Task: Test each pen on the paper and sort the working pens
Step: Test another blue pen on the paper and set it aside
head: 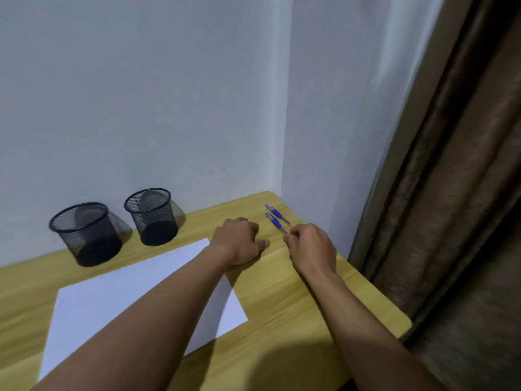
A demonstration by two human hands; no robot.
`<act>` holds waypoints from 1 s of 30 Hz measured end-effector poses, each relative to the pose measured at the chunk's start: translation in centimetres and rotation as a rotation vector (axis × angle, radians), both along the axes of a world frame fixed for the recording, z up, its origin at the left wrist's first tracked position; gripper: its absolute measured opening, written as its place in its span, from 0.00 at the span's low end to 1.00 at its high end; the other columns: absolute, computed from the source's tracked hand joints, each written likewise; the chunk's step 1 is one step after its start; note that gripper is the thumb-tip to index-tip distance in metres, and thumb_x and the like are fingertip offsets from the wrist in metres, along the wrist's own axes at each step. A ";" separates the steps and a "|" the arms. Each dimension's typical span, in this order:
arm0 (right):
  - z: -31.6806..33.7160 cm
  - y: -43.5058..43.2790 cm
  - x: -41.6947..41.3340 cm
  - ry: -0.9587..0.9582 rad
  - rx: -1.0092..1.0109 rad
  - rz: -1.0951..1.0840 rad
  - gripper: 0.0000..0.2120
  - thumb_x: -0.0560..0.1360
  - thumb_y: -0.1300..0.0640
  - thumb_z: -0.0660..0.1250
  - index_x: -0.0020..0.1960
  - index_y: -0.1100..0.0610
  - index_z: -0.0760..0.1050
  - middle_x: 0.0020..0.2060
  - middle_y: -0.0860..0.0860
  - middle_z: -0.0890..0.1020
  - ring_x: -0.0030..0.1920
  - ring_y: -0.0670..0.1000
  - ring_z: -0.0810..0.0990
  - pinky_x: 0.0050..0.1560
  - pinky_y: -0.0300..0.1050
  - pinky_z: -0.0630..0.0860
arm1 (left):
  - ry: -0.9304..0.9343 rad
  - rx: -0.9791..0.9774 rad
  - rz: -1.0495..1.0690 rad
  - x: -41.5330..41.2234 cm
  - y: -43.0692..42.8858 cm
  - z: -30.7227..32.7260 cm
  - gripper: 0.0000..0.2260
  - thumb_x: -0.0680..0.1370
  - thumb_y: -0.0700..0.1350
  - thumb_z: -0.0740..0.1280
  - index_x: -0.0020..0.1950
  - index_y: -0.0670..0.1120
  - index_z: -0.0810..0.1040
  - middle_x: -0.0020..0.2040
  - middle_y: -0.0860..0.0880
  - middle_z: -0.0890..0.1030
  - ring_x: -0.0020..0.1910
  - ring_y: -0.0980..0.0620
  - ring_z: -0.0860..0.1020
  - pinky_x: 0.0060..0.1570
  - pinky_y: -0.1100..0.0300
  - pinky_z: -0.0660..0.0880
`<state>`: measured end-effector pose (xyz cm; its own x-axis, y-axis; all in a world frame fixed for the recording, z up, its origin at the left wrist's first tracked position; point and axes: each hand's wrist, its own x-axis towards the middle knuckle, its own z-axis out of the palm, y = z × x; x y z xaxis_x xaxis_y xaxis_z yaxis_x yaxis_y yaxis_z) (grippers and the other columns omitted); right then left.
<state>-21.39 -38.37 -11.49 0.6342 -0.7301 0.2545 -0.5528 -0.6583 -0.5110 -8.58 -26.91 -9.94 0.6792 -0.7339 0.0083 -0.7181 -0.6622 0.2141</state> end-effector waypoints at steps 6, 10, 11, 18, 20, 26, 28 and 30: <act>1.6 0.3 -1.3 -0.048 0.026 0.055 0.15 0.81 0.49 0.66 0.63 0.54 0.82 0.57 0.51 0.84 0.56 0.52 0.81 0.52 0.48 0.79 | 0.037 -0.019 0.001 -0.4 1.1 0.6 0.27 0.74 0.65 0.65 0.64 0.49 0.78 0.64 0.47 0.78 0.63 0.45 0.75 0.59 0.48 0.75; 4.0 1.4 -1.9 0.001 0.058 0.166 0.17 0.80 0.49 0.67 0.67 0.54 0.79 0.59 0.51 0.84 0.58 0.53 0.81 0.56 0.51 0.80 | 0.045 -0.093 0.025 -1.2 3.3 2.5 0.31 0.74 0.62 0.68 0.72 0.48 0.72 0.69 0.47 0.75 0.67 0.46 0.73 0.64 0.52 0.73; 4.5 1.9 -2.0 0.015 0.061 0.193 0.17 0.80 0.49 0.67 0.66 0.54 0.79 0.60 0.51 0.83 0.58 0.54 0.81 0.56 0.51 0.79 | 0.039 -0.105 0.023 -1.4 4.1 3.2 0.30 0.74 0.61 0.68 0.73 0.47 0.72 0.69 0.47 0.75 0.68 0.46 0.73 0.64 0.53 0.72; 8.2 8.3 -0.6 0.091 0.008 0.412 0.21 0.79 0.47 0.68 0.68 0.56 0.77 0.63 0.53 0.82 0.66 0.55 0.78 0.63 0.49 0.75 | -0.021 -0.201 0.089 -3.0 13.6 6.8 0.24 0.76 0.55 0.68 0.69 0.45 0.75 0.68 0.47 0.78 0.66 0.47 0.75 0.65 0.53 0.72; 9.0 11.2 0.1 0.099 -0.011 0.480 0.21 0.79 0.48 0.68 0.68 0.57 0.78 0.65 0.53 0.82 0.67 0.55 0.77 0.63 0.49 0.75 | -0.033 -0.212 0.119 -3.5 17.3 7.4 0.22 0.77 0.54 0.68 0.67 0.44 0.77 0.65 0.47 0.80 0.65 0.46 0.77 0.63 0.52 0.74; 9.9 21.3 2.7 0.120 -0.035 0.717 0.19 0.78 0.48 0.69 0.63 0.59 0.81 0.60 0.55 0.84 0.62 0.58 0.81 0.61 0.53 0.78 | -0.062 -0.210 0.302 -4.2 29.3 7.6 0.20 0.77 0.51 0.69 0.66 0.45 0.78 0.64 0.48 0.81 0.63 0.47 0.77 0.61 0.55 0.73; 9.3 25.0 3.4 0.137 -0.027 0.810 0.20 0.79 0.49 0.69 0.66 0.59 0.79 0.63 0.54 0.83 0.64 0.56 0.80 0.62 0.52 0.77 | -0.038 -0.205 0.379 -4.5 33.4 7.2 0.19 0.77 0.50 0.69 0.67 0.45 0.78 0.63 0.47 0.81 0.62 0.47 0.77 0.61 0.55 0.73; 8.7 28.7 4.1 0.150 -0.026 0.900 0.21 0.79 0.49 0.68 0.68 0.59 0.78 0.65 0.54 0.82 0.65 0.55 0.79 0.63 0.51 0.76 | -0.033 -0.205 0.451 -4.6 37.2 6.6 0.19 0.77 0.48 0.68 0.67 0.45 0.78 0.63 0.47 0.81 0.62 0.47 0.78 0.61 0.56 0.73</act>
